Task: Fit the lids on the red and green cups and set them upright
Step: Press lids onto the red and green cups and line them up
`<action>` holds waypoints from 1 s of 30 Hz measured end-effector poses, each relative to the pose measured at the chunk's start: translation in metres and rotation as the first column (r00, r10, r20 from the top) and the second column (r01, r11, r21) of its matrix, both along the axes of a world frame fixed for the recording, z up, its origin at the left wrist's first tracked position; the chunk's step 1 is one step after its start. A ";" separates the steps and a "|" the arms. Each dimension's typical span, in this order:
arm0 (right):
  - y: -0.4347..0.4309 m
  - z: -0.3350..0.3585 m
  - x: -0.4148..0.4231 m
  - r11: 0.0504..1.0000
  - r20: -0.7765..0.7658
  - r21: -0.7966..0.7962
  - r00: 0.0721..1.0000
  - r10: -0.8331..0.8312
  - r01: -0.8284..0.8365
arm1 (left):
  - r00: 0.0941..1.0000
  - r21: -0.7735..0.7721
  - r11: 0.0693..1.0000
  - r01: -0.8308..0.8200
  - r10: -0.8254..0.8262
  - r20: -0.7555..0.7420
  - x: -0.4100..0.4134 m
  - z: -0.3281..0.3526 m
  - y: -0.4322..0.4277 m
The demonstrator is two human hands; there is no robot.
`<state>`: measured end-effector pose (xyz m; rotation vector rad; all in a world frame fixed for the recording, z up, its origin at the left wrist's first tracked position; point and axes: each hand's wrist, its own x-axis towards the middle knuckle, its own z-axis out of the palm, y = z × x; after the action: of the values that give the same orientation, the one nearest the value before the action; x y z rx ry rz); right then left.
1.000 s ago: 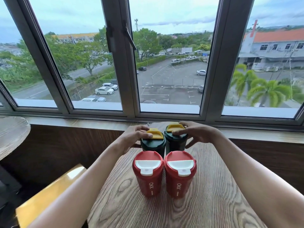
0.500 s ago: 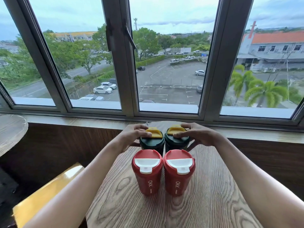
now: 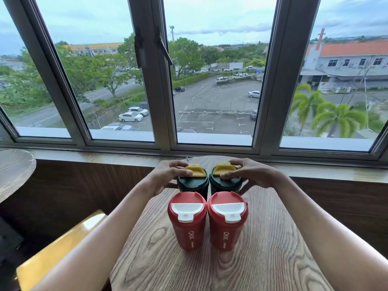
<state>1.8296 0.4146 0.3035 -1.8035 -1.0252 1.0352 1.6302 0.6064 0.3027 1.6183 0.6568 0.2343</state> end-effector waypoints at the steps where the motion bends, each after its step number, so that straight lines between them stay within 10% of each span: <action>1: 0.000 0.001 -0.001 1.000 0.001 -0.001 1.000 -0.001 0.001 | 1.000 -0.004 1.000 -0.002 0.002 0.001 0.000 0.000 0.000; 30: 0.010 0.003 -0.009 0.998 0.026 -0.040 0.999 0.045 -0.044 | 0.995 0.102 0.990 -0.101 0.098 0.029 -0.007 0.000 0.010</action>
<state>1.8203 0.4242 0.3062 -1.8381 -1.0731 1.0673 1.6229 0.6168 0.3028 1.6807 0.7180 0.3654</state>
